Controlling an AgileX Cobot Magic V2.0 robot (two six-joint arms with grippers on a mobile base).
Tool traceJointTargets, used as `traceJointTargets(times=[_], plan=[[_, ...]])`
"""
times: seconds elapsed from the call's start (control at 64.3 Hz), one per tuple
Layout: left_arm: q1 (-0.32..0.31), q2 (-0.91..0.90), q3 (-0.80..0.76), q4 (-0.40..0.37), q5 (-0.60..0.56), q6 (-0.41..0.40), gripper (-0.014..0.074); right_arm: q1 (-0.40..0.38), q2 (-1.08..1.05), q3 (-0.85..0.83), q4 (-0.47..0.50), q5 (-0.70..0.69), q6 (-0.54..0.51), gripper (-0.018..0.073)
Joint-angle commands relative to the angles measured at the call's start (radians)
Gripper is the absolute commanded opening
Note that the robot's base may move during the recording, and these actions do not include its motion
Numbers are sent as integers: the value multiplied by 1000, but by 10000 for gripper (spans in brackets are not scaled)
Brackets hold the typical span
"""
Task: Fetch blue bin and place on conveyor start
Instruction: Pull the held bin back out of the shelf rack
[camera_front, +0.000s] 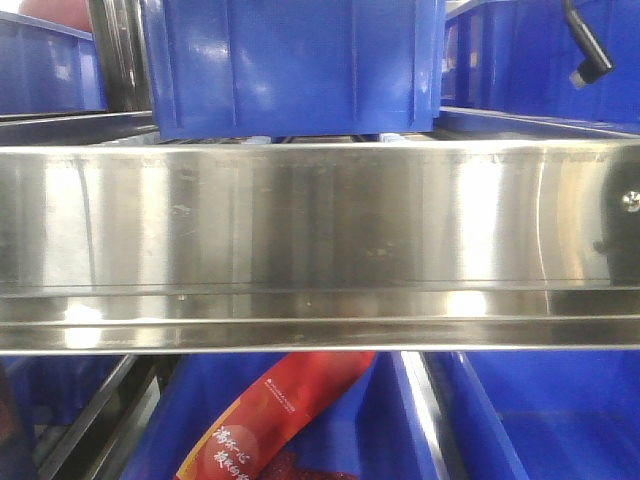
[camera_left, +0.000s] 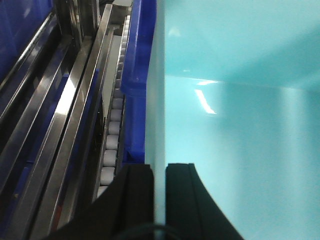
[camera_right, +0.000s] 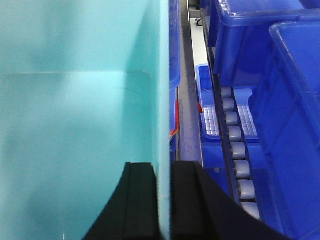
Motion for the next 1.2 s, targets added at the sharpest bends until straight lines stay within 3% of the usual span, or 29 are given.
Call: traceJointTargets(times=[0.0, 1.182], plan=[[-6, -12, -13, 13, -38, -2, -111, -1, -11, -13, -62, -22, -10, -163], [-6, -12, -13, 13, -111, -2, -111, -1, -11, -14, -99, -58, -10, -163]])
